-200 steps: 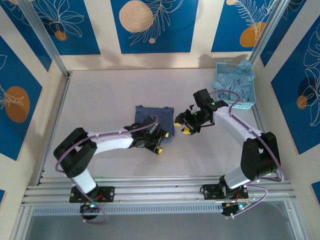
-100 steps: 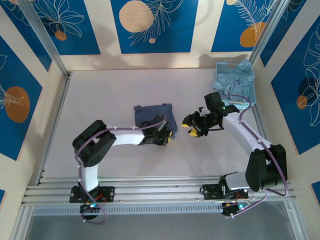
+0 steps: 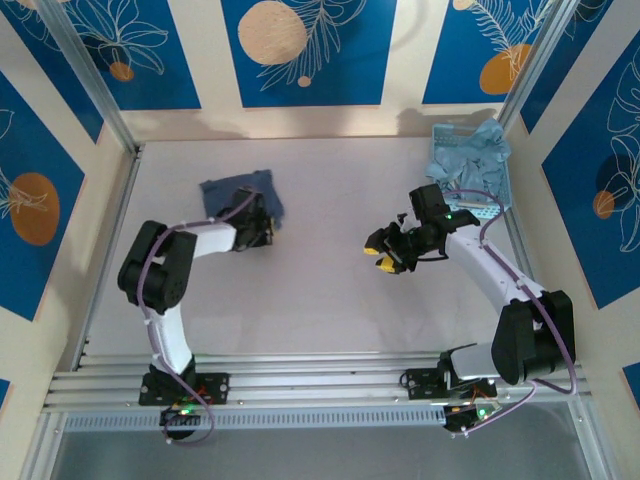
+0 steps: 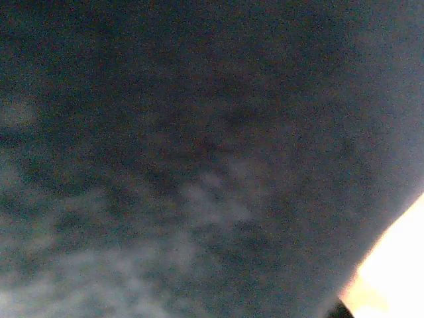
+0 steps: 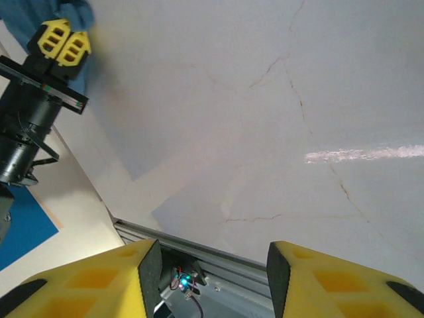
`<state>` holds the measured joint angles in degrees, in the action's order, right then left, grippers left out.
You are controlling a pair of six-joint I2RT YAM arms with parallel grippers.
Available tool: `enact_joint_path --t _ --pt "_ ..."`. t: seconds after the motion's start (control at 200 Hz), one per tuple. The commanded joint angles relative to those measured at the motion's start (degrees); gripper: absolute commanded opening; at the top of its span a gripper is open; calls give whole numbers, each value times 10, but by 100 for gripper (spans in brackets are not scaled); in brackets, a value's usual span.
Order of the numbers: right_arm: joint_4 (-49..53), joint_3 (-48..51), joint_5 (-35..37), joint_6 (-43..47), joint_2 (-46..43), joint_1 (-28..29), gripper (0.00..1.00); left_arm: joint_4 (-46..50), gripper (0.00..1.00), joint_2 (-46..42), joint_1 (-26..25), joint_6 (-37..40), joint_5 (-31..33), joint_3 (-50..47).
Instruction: Fold and stack the t-shirts
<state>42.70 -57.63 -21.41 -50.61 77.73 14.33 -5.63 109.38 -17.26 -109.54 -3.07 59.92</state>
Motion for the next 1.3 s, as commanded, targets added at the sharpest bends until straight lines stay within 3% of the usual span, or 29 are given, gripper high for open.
enact_joint_path --t 0.0,0.16,0.305,0.645,0.785,0.925,0.985,1.175,1.22,1.295 --pt "-4 -11 -8 -12 4 0 49 64 0 51 76 123 -23 37" --pt "-7 -20 0 -18 11 4 49 161 0 138 179 334 -132 186" --pt "-17 -23 1 -25 23 8 49 340 0 197 224 508 -141 323" --pt "-30 -68 -2 -28 85 34 49 430 1 179 288 598 -92 317" --pt "-28 -85 -3 -19 104 47 50 420 22 185 287 616 -141 350" --pt "-53 -88 8 -11 90 52 55 402 64 143 269 618 -174 352" --pt "-93 -79 15 -11 60 52 57 385 99 94 259 613 -174 324" --pt "-238 -39 42 -36 -54 37 71 338 100 -101 216 604 -133 202" --pt "-254 -39 33 -45 -61 26 98 318 100 -144 201 600 -119 172" --pt "-263 -46 18 -58 -66 7 100 325 100 -206 173 611 -65 148"
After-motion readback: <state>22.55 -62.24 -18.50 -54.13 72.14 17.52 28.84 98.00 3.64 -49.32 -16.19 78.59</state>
